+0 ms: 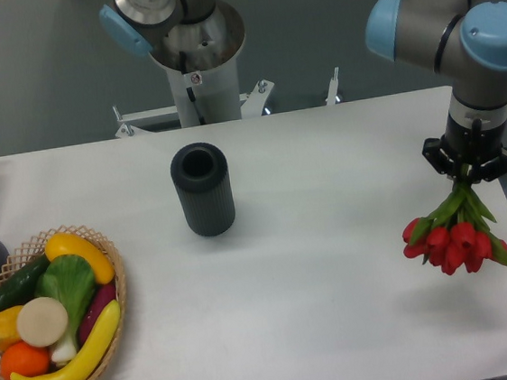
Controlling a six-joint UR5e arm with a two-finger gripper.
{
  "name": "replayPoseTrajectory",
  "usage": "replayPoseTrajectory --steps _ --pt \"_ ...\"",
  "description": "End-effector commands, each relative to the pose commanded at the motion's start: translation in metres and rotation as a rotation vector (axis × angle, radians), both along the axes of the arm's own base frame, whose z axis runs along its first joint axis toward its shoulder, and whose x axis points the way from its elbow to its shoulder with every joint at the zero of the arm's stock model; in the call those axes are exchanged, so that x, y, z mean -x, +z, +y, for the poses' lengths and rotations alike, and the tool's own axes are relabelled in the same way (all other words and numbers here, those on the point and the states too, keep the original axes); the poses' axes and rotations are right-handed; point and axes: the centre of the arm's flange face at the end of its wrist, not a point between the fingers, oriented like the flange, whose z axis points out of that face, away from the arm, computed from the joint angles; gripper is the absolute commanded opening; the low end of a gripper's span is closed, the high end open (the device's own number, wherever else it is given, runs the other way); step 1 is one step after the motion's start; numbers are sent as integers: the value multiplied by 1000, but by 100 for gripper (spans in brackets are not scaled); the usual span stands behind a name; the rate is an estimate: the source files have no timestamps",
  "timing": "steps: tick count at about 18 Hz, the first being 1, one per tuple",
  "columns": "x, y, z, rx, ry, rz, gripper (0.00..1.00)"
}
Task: Insert the flowers into the vase
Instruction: 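Lower the gripper holding the red tulip bunch toward the table, then lift and carry the red tulips over the black vase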
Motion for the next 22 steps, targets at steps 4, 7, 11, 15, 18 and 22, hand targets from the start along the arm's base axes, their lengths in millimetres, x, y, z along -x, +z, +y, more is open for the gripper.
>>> replayPoseTrajectory --steps 4,7,11,15,18,22 --pt "-1 4 3 -4 -3 8 3" --pt "-3 20 18 -21 -15 38 3" --pt "-6 26 37 -109 -15 49 3" --pt "-14 36 61 -286 19 33 1" --pt "-26 35 82 -439 14 -60 0" --pt "-42 30 114 -589 -3 -150 0"
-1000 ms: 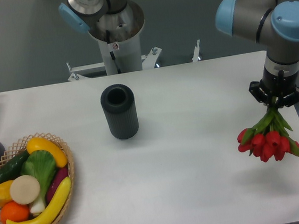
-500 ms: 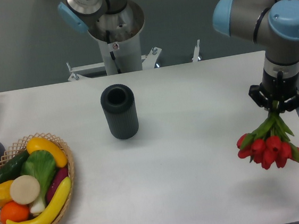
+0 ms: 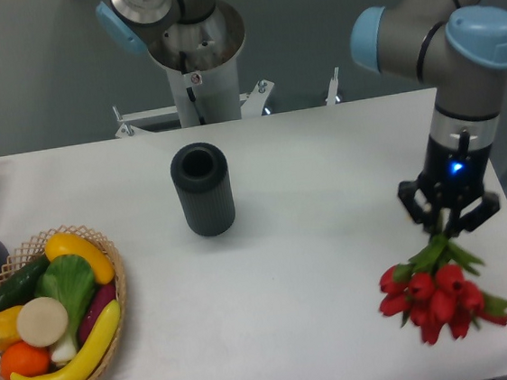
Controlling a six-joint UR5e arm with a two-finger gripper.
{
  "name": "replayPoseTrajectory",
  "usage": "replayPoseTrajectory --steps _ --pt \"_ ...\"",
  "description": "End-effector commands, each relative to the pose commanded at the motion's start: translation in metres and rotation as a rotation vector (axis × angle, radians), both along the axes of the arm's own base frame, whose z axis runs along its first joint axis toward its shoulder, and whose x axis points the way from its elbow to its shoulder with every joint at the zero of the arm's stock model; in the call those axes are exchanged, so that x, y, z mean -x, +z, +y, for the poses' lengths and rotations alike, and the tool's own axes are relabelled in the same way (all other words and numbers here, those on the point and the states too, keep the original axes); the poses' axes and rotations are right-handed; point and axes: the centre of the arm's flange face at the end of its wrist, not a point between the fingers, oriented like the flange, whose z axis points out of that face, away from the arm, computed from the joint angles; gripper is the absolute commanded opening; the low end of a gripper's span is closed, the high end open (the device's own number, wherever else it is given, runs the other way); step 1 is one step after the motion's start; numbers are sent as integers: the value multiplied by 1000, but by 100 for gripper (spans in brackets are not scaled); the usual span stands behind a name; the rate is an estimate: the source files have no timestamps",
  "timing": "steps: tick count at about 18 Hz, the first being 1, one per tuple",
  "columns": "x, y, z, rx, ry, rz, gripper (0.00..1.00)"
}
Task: Insert the flowers into the vase
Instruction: 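Lift and carry the red tulips over the black vase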
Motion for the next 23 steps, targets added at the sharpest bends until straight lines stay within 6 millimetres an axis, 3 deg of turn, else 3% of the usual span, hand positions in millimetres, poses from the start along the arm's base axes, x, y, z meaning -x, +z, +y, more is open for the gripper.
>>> replayPoseTrajectory --steps 6,10,14,23 --pt "-33 23 35 -172 -56 -90 0" --pt "-71 45 40 -369 -150 -133 1" --pt "-118 56 21 -542 -232 -190 4" --pt "-205 71 -23 -745 -330 -269 4"
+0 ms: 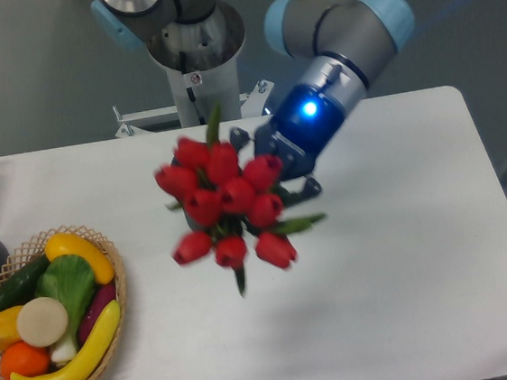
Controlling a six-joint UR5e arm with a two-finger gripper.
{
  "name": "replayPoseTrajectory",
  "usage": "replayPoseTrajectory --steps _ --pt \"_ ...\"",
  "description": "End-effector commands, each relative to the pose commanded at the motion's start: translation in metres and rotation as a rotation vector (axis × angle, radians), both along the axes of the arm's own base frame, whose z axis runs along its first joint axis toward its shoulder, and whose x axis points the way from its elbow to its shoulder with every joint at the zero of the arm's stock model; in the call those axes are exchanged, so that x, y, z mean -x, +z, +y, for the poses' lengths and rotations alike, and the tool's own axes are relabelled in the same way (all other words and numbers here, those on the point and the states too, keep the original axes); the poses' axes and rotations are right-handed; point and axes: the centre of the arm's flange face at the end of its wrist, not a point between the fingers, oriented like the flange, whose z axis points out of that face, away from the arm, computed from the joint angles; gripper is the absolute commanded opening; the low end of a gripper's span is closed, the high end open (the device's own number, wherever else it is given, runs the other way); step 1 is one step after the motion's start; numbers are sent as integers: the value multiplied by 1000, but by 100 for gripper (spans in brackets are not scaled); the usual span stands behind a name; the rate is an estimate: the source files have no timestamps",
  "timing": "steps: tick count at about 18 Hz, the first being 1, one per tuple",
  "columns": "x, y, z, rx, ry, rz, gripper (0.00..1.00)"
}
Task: Insert the flowers into the vase
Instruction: 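Lift and carry the red tulips over the black vase, then lower the tulip stems down into the black vase opening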
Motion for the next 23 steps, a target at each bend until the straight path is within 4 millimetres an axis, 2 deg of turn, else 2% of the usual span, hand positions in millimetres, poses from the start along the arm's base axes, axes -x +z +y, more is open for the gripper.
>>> replayPoseTrajectory --steps 2,5,9,16,23 --pt "-15 3 -15 -28 1 -16 4" --pt "-27 1 -37 -47 27 -22 4" --pt "-37 -15 -47 -67 31 1 6" --pt "-53 -30 -65 -72 52 -10 6" --pt "-58 -60 -78 -82 73 21 7"
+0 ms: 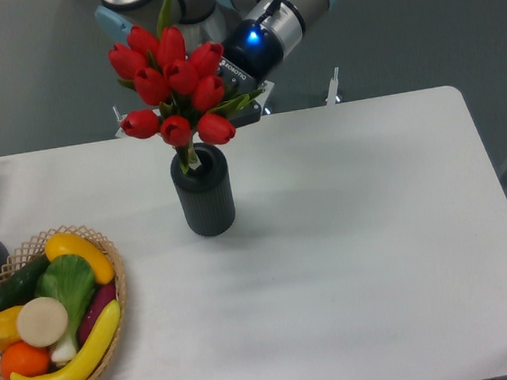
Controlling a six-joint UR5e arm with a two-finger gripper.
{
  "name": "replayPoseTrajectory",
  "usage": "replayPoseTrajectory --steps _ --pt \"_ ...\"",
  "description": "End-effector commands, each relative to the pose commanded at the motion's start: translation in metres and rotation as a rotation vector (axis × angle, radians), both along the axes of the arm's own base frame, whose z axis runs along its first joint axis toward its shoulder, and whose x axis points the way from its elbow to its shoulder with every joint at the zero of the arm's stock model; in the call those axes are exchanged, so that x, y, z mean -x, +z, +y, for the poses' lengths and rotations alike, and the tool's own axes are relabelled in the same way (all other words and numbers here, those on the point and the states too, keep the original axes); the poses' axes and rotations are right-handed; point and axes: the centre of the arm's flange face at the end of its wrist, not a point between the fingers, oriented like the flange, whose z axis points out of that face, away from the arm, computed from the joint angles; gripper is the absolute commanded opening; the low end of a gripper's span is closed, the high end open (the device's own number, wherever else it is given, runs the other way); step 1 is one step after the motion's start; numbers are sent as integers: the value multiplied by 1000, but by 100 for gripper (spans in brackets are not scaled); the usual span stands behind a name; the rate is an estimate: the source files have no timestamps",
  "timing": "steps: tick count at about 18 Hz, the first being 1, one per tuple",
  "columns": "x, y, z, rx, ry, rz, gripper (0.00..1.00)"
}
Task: Insert the flowers into the vase
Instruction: 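Lower the tulip stems down into the black vase opening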
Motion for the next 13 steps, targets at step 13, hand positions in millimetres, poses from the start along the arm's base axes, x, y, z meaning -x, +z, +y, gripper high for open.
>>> replayPoseTrajectory --steps 13 --pt "-15 -46 -14 5 17 -7 12"
